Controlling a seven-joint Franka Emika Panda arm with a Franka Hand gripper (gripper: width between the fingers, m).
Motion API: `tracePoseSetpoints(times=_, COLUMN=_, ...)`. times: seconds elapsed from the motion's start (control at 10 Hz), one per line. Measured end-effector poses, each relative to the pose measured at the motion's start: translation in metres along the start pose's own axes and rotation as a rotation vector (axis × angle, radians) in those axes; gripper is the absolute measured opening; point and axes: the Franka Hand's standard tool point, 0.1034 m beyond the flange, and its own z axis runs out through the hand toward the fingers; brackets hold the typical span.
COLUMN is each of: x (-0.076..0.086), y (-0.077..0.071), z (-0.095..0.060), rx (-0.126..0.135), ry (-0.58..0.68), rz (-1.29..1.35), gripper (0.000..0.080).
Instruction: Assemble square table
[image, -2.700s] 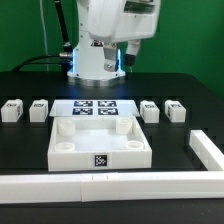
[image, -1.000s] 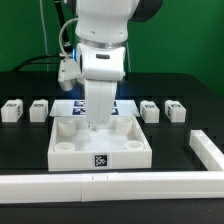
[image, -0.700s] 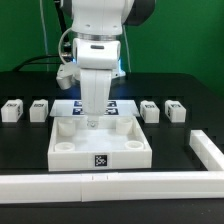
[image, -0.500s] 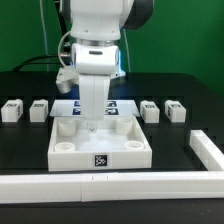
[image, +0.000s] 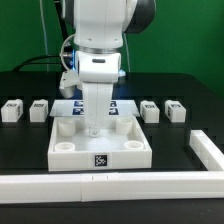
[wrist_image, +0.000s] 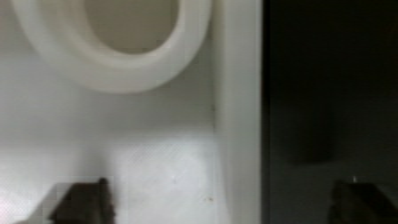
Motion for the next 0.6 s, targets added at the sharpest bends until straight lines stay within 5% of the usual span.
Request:
tracePoseSetpoints(times=0.1, x=-0.0001, y=0.0000, z=0.0000, rx=0.000, ry=0.000, rz=0.000, gripper=0.0492)
tracePoseSetpoints(times=0.3, x=-0.0002, y=0.0000, z=0.0001, rx=0.000, ry=0.000, rz=0.001, gripper=0.0171)
tracePoseSetpoints(times=0.6, x=0.0000, y=0.0027, z=-0.0014, rx=-0.012, ry=0.002, rz=0.001, gripper=0.0058)
